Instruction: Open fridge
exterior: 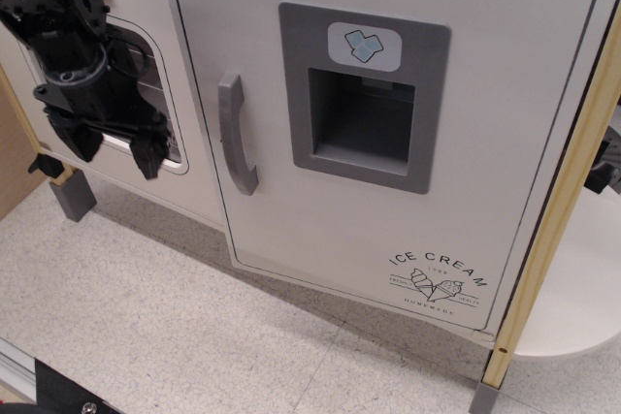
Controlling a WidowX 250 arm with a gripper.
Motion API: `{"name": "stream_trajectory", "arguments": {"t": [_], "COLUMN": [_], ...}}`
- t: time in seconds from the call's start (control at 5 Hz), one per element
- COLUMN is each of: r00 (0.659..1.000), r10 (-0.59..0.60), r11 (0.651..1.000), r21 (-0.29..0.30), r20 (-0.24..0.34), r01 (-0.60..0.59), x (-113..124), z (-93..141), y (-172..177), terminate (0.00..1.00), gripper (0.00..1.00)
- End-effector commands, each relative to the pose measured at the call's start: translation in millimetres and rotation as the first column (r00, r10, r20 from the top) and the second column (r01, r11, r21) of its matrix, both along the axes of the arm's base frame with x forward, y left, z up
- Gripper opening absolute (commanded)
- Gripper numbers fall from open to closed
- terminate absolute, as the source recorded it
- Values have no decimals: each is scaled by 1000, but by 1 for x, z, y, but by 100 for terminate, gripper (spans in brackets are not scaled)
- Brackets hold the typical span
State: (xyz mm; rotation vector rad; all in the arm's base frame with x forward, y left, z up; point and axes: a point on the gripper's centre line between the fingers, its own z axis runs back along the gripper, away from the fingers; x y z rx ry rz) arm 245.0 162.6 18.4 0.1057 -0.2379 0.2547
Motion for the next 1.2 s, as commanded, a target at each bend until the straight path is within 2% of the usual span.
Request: {"name": "stream_trajectory", "arguments": {"t": [0.0,0.2,0.4,0.6,0.8,1.0], "r00": [884,794,782,784,801,852], "r10": [462,606,623,621,599,523], "r11": [887,795,779,776,785,827], "r21": [-42,-60,-107,-148,-197,-225], "r20": [74,49,20,8,-1,-30], "r01": [-460,-603,-618,-613,-587,-516], "x": [40,46,60,71,75,63], "z": [38,43,38,34,35,35], "y": [49,57,53,38,24,12], "terminate": [0,0,0,0,0,0], "gripper": [100,100,100,100,100,100]}}
